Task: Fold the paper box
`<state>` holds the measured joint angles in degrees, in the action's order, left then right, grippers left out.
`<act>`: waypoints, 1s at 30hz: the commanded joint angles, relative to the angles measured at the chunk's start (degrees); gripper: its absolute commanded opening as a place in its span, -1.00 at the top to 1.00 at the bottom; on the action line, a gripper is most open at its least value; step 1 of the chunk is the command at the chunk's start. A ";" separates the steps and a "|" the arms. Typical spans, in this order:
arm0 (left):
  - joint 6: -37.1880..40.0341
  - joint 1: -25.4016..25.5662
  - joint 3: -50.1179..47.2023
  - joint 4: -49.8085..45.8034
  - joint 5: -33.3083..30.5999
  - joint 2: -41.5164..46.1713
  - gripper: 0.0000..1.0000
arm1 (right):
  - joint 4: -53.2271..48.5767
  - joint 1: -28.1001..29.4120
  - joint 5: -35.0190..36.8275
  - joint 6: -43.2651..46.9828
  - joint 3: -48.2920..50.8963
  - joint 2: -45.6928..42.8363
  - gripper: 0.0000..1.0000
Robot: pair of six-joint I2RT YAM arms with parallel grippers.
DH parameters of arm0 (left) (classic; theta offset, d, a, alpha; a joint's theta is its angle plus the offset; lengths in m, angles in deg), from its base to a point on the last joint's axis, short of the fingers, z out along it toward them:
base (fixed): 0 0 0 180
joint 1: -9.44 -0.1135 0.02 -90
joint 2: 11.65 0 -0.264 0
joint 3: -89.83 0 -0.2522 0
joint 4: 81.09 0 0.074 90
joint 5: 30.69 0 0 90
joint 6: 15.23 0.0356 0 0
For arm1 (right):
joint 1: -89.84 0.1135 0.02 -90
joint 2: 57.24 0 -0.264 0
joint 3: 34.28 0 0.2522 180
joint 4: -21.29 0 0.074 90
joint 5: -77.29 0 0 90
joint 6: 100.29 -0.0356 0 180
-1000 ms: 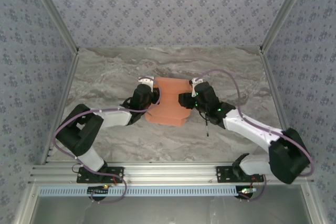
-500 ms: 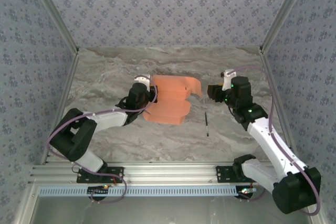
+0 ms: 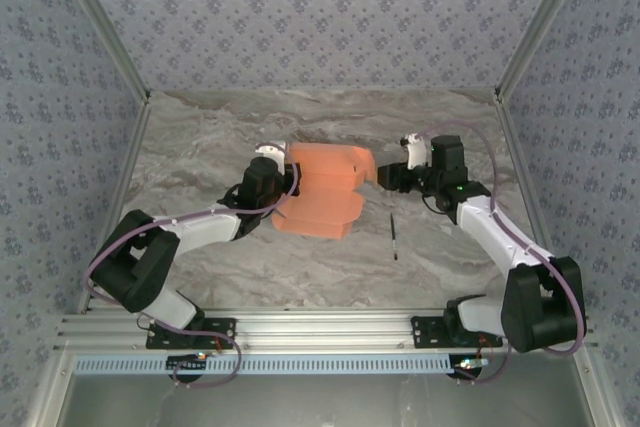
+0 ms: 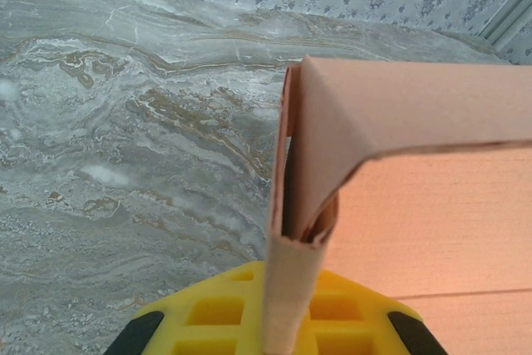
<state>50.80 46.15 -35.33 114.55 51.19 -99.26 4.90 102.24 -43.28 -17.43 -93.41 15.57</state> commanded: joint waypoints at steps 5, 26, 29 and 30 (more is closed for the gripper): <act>-1.26 -0.17 0.56 0.30 1.98 0.86 0.94 | 2.07 3.64 -4.68 4.00 -3.18 2.53 0.06; -0.99 -0.21 0.58 -0.06 2.69 1.08 0.94 | -0.79 9.23 -5.14 9.44 -6.75 4.03 0.01; -0.99 -0.15 0.60 -0.14 2.71 1.08 0.94 | -1.29 9.69 -4.90 10.23 -7.23 4.26 -0.01; -1.00 -0.18 0.56 -0.11 2.71 1.17 0.94 | -1.63 9.88 -4.20 10.37 -7.59 4.38 -0.02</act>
<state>49.80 46.08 -35.33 114.27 52.50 -99.26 4.79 111.42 -46.67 -9.08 -98.39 19.92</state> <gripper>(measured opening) 0.079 0.506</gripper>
